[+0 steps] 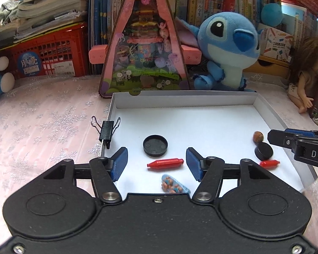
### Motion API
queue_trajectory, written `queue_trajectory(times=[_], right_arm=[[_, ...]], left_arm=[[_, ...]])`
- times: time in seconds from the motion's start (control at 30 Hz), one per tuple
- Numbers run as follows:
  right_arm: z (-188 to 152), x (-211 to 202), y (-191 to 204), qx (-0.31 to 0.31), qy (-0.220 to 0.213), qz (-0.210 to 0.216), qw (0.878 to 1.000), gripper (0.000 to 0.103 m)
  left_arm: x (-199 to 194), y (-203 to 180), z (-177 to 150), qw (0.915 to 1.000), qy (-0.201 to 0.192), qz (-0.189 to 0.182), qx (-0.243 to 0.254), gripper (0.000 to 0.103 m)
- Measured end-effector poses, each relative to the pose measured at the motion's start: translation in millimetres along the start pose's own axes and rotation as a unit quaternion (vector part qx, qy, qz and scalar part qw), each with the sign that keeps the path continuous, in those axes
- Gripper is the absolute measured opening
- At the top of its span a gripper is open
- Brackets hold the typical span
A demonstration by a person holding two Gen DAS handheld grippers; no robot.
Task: Organize rigid objects
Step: 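Withdraw both open tools from the tray toward the remaining table objects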
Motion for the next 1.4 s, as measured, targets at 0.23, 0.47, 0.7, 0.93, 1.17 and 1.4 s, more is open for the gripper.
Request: queue_trajectory(times=[0.23, 0.47, 0.7, 0.93, 1.17, 1.4], right_arm=[[-18, -44, 5, -0.027, -0.043, 0.007, 0.999, 0.064], [-49, -82, 8, -0.054, -0.069, 0.009, 0.996, 0.068], [-80, -114, 4, -0.074, -0.082, 0.001, 0.994, 0.07], [-105, -141, -3, -0.079, -0.089, -0.008, 0.993, 0.073], [-127, -154, -6, -0.084, -0.092, -0.016, 0.992, 0.074], [-142, -164, -4, -0.099, -0.096, -0.019, 0.99, 0.075]], left_arm=[[-46, -3, -21, 0.9991, -0.026, -0.028, 0.019, 0.07], [-90, -11, -51, 0.9957, -0.056, -0.047, 0.056, 0.073], [-117, -11, -94, 0.9944, -0.048, -0.077, 0.053, 0.074], [-141, -11, -120, 0.9931, -0.046, -0.093, 0.054, 0.074], [-160, -8, -136, 0.9926, -0.054, -0.093, 0.056, 0.074], [-172, -4, -152, 0.9927, -0.053, -0.092, 0.058, 0.074]])
Point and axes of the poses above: each gripper's, at about its wrist camera, not at the fingertips, and x roughly the way its jaws point, y to its left, z to its top, the point moved 3 cm from there along x, roughly the way its jaws point, and after that the axes turned 2 degrees about -y, right-handed, at the moved point
